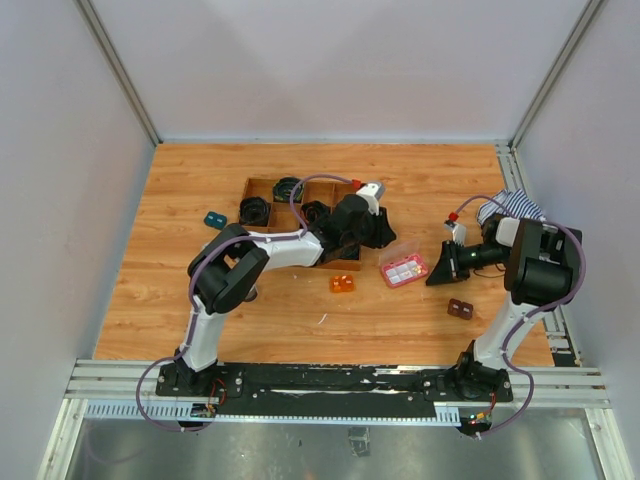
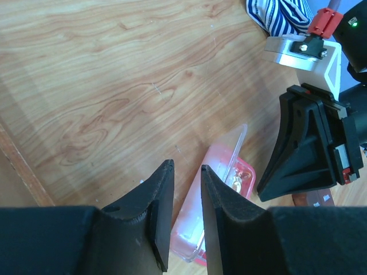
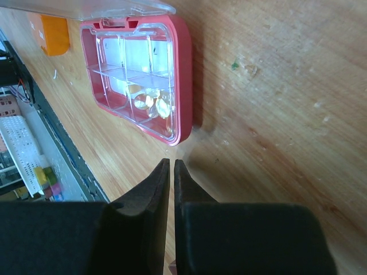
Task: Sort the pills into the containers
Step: Close the pill container at the center of the board.
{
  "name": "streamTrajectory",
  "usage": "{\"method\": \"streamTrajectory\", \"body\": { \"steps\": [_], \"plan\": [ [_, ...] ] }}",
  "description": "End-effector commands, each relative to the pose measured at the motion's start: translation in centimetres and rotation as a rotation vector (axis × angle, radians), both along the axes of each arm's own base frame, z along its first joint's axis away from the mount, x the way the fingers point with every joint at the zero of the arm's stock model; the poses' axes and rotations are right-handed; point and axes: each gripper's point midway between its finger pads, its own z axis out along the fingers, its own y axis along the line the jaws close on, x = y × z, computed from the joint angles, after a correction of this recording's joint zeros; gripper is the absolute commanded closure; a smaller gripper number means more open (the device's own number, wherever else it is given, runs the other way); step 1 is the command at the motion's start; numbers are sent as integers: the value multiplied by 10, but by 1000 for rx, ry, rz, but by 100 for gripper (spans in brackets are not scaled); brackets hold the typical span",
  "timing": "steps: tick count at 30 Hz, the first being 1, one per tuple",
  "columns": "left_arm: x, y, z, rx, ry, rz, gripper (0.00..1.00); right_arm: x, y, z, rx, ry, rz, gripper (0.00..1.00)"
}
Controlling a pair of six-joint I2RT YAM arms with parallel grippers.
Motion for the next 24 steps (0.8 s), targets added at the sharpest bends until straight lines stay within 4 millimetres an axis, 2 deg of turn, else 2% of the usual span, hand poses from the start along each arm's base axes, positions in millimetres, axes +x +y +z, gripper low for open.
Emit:
{"method": "streamTrajectory", "body": {
  "steps": [1, 24],
  "plan": [
    [-8, -11, 0, -15, 17, -39, 70, 2, 9, 5, 37, 24, 6, 93],
    [-38, -26, 13, -46, 24, -146, 71, 2, 13, 2, 45, 50, 11, 92]
  ]
}}
